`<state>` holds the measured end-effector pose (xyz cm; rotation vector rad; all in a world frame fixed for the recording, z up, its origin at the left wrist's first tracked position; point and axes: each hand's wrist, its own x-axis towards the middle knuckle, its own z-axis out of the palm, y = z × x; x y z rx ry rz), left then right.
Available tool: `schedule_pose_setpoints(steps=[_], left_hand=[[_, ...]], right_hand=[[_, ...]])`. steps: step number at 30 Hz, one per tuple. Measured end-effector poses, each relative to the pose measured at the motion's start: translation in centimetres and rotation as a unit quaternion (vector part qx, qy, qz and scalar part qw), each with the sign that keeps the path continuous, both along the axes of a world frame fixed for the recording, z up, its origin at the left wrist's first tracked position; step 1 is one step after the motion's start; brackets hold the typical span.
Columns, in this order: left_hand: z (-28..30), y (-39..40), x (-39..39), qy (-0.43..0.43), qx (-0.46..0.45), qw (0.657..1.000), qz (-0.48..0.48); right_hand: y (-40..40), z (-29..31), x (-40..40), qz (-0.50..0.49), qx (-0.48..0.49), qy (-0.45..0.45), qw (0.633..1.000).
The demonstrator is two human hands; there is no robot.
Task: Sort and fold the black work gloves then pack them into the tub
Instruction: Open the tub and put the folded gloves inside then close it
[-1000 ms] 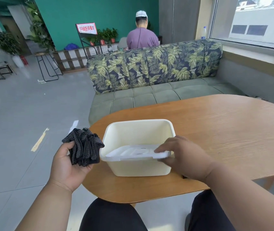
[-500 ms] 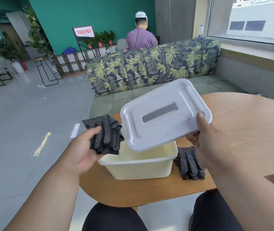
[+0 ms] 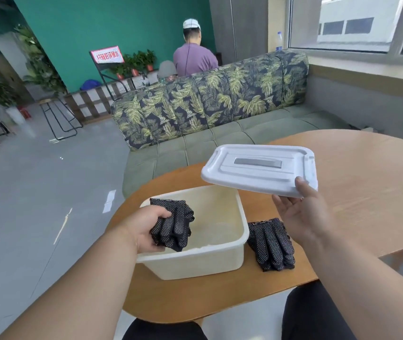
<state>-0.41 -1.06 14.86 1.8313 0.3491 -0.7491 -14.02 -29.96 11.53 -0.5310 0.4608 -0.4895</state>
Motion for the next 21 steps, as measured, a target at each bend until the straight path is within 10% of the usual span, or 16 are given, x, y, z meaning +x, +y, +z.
schedule_pose_setpoints(steps=[21], left_hand=[[-4.9, -2.0, 1.8, 0.016, 0.150, 0.989, 0.012]], right_hand=[[-0.6, -1.8, 0.7, 0.041, 0.000, -0.009, 0.999]])
